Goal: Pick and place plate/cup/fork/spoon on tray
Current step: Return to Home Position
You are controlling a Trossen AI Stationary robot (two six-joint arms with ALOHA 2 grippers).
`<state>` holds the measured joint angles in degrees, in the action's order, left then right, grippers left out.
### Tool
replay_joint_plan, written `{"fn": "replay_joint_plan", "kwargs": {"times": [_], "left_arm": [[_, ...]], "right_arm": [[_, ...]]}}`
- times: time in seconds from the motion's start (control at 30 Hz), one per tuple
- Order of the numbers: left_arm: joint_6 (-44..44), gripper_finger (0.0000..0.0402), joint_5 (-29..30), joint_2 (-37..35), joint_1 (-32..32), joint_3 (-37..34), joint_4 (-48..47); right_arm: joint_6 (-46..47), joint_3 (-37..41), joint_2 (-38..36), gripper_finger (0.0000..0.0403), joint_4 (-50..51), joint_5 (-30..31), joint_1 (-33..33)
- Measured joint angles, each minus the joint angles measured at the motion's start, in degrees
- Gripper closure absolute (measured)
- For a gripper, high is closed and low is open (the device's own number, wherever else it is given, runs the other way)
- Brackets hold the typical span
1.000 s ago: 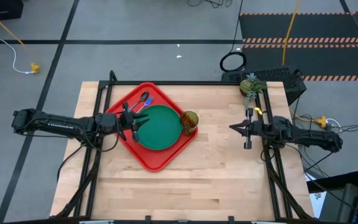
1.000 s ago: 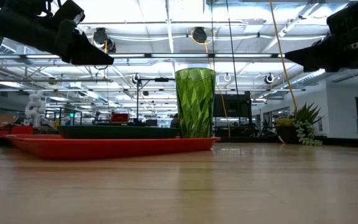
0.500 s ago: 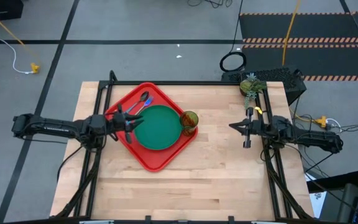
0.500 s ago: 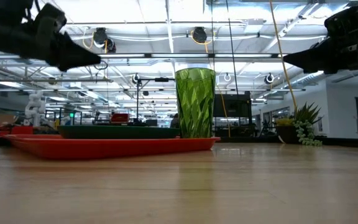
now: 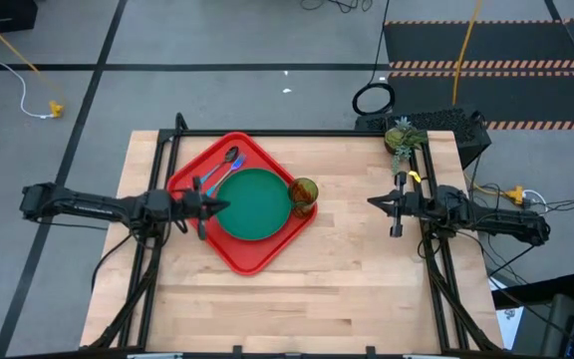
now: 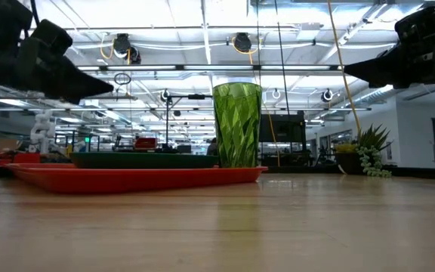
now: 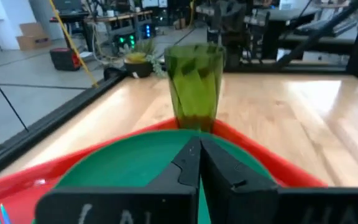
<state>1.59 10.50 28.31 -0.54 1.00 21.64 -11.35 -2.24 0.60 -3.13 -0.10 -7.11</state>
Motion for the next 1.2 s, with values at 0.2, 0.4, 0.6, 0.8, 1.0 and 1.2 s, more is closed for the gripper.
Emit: {"fn": "replay_joint_plan", "kwargs": {"times": [0.2, 0.4, 0.6, 0.8, 1.0, 1.2], "left_arm": [[1.36, 0.0396, -0.89, -0.39, 0.0, -0.46, -1.37], [2.18, 0.0391, -2.03, -5.55, 0.0, -0.44, -3.56], [2.83, 0.0392, -2.09, -13.78, 0.0, -0.44, -7.36], [3.93, 0.0393, -2.1, -21.4, 0.0, -0.42, -13.02], [3.84, 0.039, -1.8, -27.48, 0.02, -0.34, -19.52], [3.72, 0.0395, -2.78, -28.17, 0.04, -0.27, -19.84]], "right_arm": [[-0.02, 0.0, 0.0, 0.0403, -0.03, 0.02, 0.0], [-0.02, 0.0, 0.0, 0.0403, -0.05, 0.0, 0.0], [-0.02, 0.0, 0.0, 0.0403, -0.04, 0.01, 0.0], [-0.02, 0.0, 0.01, 0.0403, -0.05, 0.0, 0.0], [-0.02, 0.0, 0.0, 0.0403, -0.05, 0.0, 0.0], [-0.02, 0.0, 0.02, 0.0403, -0.05, 0.0, 0.0]]}}
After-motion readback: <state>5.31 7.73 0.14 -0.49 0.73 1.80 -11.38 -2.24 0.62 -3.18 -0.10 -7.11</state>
